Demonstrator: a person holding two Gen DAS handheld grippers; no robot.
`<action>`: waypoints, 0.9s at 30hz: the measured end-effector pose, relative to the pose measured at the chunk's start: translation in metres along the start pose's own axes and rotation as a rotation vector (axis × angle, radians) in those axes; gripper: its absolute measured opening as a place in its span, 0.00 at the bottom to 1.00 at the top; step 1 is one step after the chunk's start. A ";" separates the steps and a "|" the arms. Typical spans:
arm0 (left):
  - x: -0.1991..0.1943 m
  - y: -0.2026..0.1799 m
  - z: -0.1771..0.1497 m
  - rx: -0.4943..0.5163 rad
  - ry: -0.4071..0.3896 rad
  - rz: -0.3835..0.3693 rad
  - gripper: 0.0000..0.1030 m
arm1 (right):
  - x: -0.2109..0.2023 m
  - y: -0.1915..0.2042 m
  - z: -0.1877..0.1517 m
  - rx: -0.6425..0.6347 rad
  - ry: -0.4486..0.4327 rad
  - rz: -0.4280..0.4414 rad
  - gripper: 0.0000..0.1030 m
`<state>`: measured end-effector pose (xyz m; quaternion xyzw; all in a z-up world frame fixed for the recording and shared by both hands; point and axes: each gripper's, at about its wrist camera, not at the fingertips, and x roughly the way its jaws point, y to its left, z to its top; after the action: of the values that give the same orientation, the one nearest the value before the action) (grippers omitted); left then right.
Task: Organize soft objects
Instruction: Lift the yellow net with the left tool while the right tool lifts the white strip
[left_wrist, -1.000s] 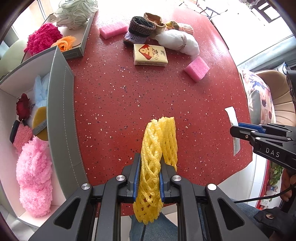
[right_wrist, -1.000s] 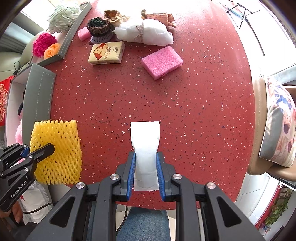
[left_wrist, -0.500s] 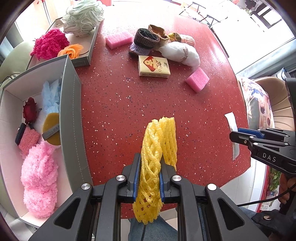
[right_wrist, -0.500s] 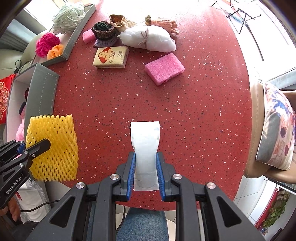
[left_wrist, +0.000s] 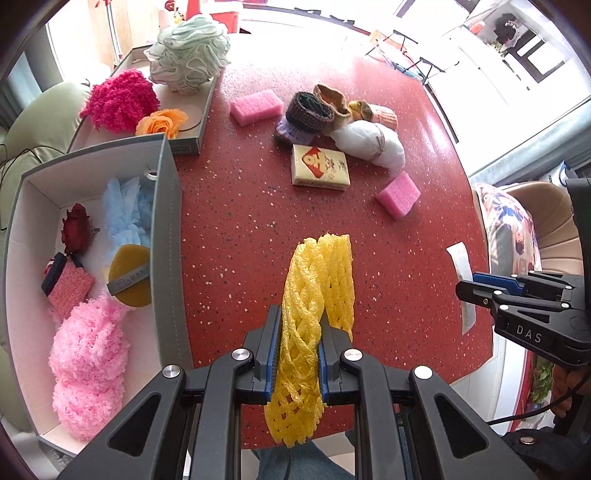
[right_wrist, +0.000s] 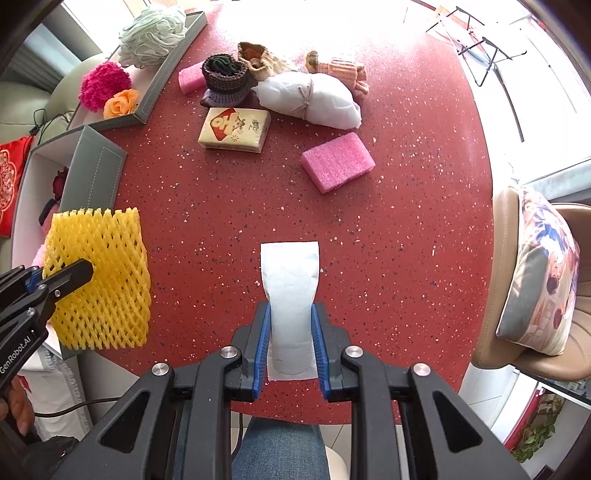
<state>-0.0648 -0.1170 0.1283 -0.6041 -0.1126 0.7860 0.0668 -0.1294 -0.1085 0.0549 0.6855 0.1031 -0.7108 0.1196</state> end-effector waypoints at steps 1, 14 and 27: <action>-0.002 0.002 0.000 -0.006 -0.008 0.000 0.18 | -0.001 0.002 0.001 -0.005 -0.001 -0.004 0.23; -0.025 0.028 0.009 -0.085 -0.097 -0.016 0.18 | -0.021 0.021 0.019 -0.062 -0.049 -0.046 0.23; -0.051 0.044 0.008 -0.109 -0.207 0.009 0.18 | -0.038 0.047 0.034 -0.119 -0.085 -0.079 0.23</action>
<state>-0.0573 -0.1730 0.1666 -0.5230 -0.1588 0.8372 0.0181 -0.1459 -0.1630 0.0952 0.6417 0.1671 -0.7360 0.1363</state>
